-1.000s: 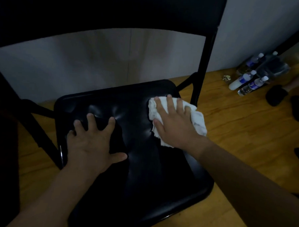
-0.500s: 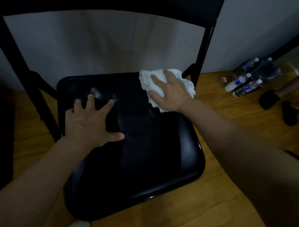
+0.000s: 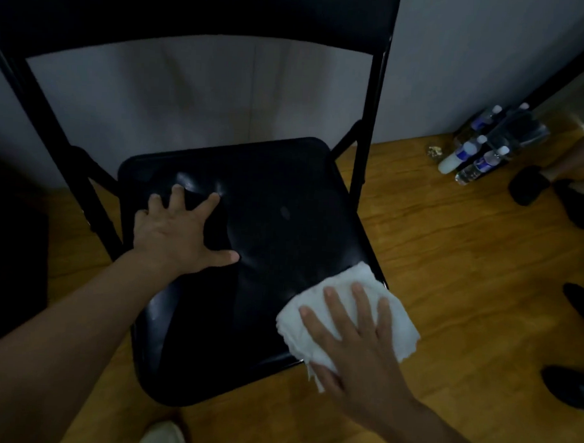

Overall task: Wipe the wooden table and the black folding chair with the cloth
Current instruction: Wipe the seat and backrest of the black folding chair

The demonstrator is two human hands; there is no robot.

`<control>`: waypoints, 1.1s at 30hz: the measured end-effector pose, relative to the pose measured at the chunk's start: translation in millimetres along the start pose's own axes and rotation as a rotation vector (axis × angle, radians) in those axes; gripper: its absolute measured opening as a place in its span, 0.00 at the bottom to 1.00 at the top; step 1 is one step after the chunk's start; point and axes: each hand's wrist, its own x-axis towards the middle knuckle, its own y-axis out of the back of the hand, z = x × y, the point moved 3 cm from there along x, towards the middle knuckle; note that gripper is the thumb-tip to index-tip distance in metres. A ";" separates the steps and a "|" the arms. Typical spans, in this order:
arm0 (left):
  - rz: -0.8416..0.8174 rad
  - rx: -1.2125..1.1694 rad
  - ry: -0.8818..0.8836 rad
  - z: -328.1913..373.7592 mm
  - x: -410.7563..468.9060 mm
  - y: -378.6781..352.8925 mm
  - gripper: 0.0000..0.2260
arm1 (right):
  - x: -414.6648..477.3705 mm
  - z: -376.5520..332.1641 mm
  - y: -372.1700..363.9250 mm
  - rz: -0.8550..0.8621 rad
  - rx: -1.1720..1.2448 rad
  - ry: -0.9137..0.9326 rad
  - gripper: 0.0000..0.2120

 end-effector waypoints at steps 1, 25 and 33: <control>0.015 0.005 0.000 0.3 0.5 -0.2 0.55 | 3.3 -5.8 -0.6 -0.003 -0.010 0.038 0.39; 0.218 -0.454 -0.045 -18.3 -6.2 -17.1 0.56 | 369.3 -67.7 93.2 -0.055 0.141 0.030 0.26; 0.607 -0.801 -0.135 -69.4 -51.1 -33.3 0.20 | 323.3 -122.0 74.2 0.020 -0.012 0.370 0.30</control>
